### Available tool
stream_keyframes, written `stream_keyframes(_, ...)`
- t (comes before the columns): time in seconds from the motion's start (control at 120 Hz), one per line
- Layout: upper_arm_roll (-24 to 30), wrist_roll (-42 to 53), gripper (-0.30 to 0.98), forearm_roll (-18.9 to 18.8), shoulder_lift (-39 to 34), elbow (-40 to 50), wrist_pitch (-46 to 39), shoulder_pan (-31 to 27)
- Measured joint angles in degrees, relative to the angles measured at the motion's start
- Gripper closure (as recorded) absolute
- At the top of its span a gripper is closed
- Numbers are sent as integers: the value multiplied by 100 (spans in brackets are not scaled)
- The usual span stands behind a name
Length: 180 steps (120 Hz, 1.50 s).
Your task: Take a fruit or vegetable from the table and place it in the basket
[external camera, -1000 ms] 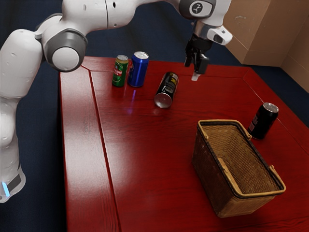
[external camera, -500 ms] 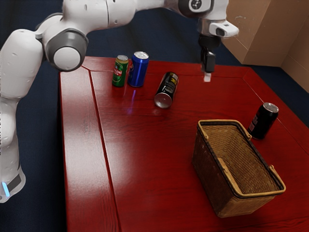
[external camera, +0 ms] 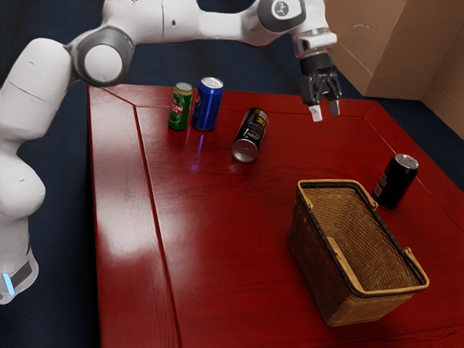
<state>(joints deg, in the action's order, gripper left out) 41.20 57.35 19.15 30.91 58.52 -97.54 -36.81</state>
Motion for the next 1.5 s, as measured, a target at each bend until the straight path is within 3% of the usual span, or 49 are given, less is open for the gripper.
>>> stream_keyframes(0.117,-47,461,0,-357,181,128,-199,40)
stream_keyframes(0.258,307,881,0,-978,461,293,-442,49)
stream_keyframes(0.533,326,1410,0,-1651,646,733,-867,100)
stream_keyframes(1.017,250,1860,0,-1908,1358,686,-1557,573)
stream_keyframes(1.5,142,2058,0,-1950,1578,706,-1736,663)
